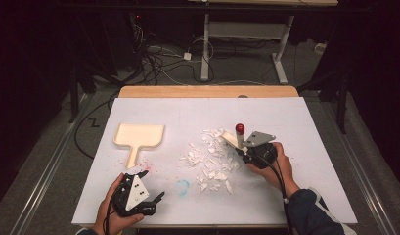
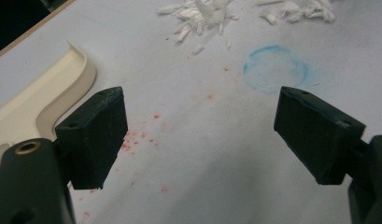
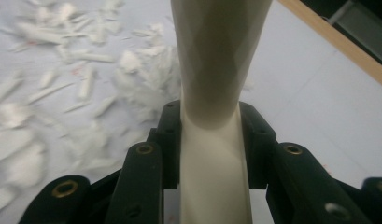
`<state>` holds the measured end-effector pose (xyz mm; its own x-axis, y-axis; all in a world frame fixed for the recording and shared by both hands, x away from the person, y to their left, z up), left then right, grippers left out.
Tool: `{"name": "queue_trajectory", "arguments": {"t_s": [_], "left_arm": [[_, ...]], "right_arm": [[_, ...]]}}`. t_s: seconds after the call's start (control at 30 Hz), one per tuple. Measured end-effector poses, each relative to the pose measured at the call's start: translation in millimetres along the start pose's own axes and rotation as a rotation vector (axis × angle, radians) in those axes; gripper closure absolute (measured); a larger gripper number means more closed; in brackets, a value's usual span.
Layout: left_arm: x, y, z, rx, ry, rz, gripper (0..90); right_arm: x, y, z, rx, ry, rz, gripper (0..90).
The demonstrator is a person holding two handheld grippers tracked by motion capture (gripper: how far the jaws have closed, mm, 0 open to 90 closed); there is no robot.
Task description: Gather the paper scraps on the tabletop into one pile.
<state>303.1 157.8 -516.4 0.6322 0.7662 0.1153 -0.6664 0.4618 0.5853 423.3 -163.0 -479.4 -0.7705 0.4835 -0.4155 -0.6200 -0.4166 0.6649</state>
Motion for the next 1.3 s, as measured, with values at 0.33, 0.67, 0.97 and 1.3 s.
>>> {"name": "queue_trajectory", "arguments": {"t_s": [0.33,0.67,0.97,1.3], "left_arm": [[-1.2,1.3,3.0,-0.010,-0.001,0.008,16.5],[2.5,-0.4,4.5,-0.004,0.026,0.031,16.4],[4.9,0.1,3.5,-0.006,0.035,0.036,16.5],[4.9,-0.4,3.4,-0.003,0.033,0.036,16.5]], "right_arm": [[7.7,60.3,5.7,-0.107,0.013,-0.042,68.0],[-13.5,86.4,-6.0,-0.173,-0.058,-0.054,67.9],[-29.9,88.0,-6.2,-0.172,-0.081,-0.107,67.9],[-76.4,38.1,7.8,-0.105,-0.085,-0.166,67.9]]}}
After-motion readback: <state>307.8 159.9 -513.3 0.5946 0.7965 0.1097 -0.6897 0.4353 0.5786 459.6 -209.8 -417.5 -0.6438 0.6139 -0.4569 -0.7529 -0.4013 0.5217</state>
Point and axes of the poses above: each handheld gripper's, and its own axes: y roughly backward along the jaws, z roughly out of its top, x roughly to its left, the point moved 7 cm from there along -y, roughly forward along the jaws, and after that the axes turned 12 degrees about y, right-handed, at the moved point
